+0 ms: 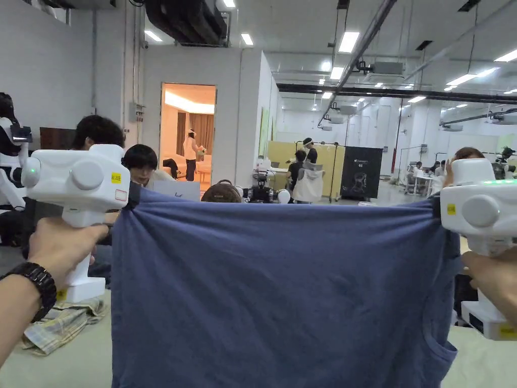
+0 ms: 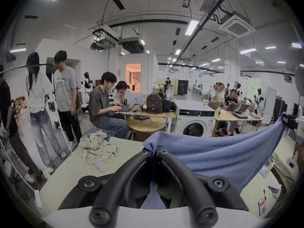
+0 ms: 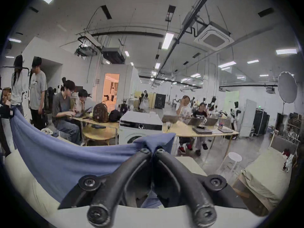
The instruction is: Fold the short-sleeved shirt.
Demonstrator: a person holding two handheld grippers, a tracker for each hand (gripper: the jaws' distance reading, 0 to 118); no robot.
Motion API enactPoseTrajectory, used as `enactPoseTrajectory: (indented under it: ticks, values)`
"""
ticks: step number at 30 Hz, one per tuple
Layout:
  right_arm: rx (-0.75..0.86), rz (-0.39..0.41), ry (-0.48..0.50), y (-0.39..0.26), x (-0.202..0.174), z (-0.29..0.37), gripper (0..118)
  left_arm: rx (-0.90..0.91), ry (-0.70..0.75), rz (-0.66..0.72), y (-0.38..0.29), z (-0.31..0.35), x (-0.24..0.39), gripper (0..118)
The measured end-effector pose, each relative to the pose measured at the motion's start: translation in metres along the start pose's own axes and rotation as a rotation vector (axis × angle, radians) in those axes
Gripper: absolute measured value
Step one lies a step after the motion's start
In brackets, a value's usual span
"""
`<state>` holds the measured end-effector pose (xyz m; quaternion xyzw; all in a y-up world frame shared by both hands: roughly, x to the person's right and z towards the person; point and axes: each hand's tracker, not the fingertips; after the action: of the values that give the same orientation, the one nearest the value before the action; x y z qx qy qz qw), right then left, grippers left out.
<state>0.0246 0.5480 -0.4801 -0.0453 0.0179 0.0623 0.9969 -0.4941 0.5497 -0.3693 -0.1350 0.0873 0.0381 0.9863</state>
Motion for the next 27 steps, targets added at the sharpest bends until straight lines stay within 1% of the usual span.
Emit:
enactPoseTrajectory:
  ticks: [6, 7, 11, 16, 21, 22, 25, 27]
  values:
    - [0.056, 0.005, -0.030, 0.038, 0.001, -0.001, 0, 0.043, 0.007, -0.007, 0.029, -0.004, 0.005, 0]
    - [0.061, 0.007, -0.039, 0.040, 0.001, -0.001, 0, 0.068, 0.008, -0.007, 0.031, -0.004, 0.007, 0]
    - [0.069, 0.012, -0.050, 0.034, 0.004, 0.000, 0, 0.066, 0.011, -0.018, 0.026, -0.006, 0.013, 0]
    - [0.034, 0.032, -0.055, -0.013, 0.005, 0.004, 0, 0.026, 0.008, -0.026, -0.014, -0.014, 0.016, 0]
    - [-0.035, 0.036, -0.053, -0.080, 0.005, 0.022, 0, -0.038, -0.008, -0.040, -0.083, -0.015, 0.017, 0]
    - [-0.063, 0.046, -0.049, -0.093, 0.005, 0.029, 0, -0.068, -0.008, -0.050, -0.097, -0.012, 0.018, 0]
    - [-0.084, 0.035, -0.038, -0.127, 0.007, 0.050, 0, -0.087, -0.019, -0.048, -0.138, 0.001, 0.018, 0]
    - [-0.100, 0.053, -0.044, -0.148, 0.007, 0.068, 0, -0.096, -0.030, -0.045, -0.164, 0.015, 0.017, 0]
